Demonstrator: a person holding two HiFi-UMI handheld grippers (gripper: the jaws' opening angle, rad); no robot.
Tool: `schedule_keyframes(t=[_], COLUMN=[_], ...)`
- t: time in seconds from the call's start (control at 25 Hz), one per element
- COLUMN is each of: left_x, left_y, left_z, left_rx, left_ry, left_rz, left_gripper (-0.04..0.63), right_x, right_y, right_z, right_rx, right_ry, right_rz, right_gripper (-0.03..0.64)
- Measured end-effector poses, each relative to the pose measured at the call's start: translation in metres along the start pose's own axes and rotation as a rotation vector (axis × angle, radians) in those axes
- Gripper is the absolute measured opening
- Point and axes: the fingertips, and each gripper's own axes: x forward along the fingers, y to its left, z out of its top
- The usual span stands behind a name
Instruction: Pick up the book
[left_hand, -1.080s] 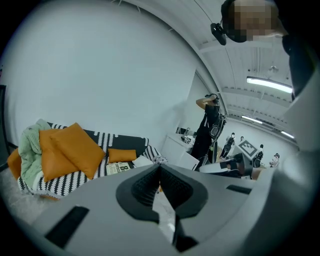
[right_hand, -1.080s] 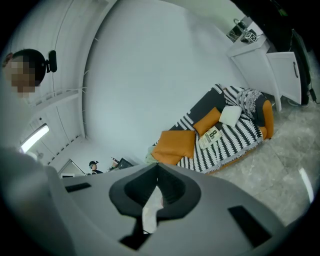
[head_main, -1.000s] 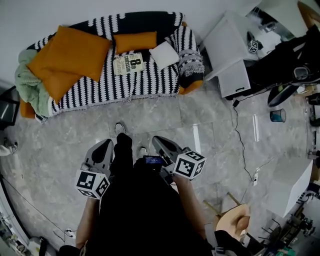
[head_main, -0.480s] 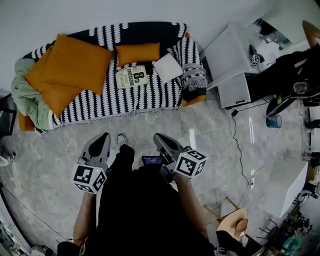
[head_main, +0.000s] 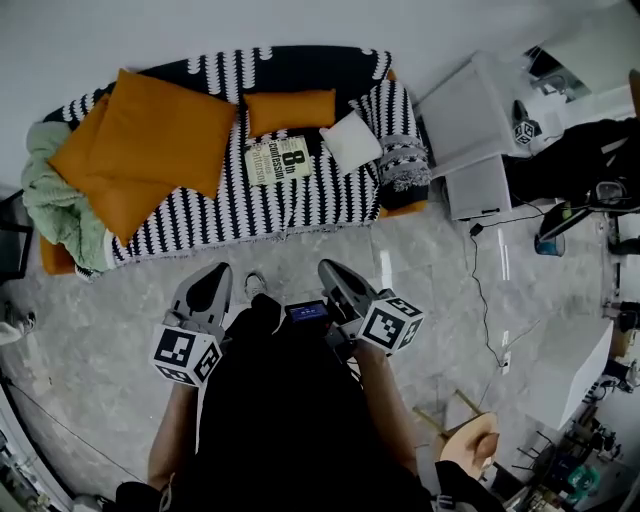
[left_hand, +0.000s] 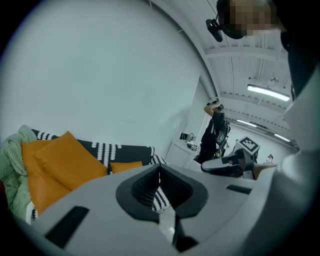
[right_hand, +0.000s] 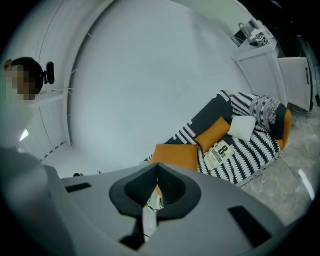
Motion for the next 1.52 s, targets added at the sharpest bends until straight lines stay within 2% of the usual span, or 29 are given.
schedule_keyframes(t=[0.32, 0.68, 1.08, 1.52], left_x=[0.018, 0.043, 0.085, 0.143], left_y=[0.031, 0.030, 0.026, 0.003], left_z=[0.011, 0.012, 0.031, 0.044], left_rx=[-0.005, -0.027, -0.017, -0.029], left_ry=[0.008, 0.027, 0.042, 0.058], left_rz=[-0.022, -0.040, -0.029, 0.004], left_gripper=[0.014, 0.014, 0.014, 0.015], right_x=[0.018, 0.030, 0.056, 0.070], right_y=[0.003, -0.013, -0.032, -0.074], right_z=[0.000, 0.020, 0.068, 0.109], right_rx=[0.002, 0.009, 0.004, 0.025], right_ry=[0.025, 0.030, 0.041, 0.104], right_rz=[-0.031, -0.048, 0.007, 0.075], right_gripper=[0.017, 0.017, 0.017, 0.018])
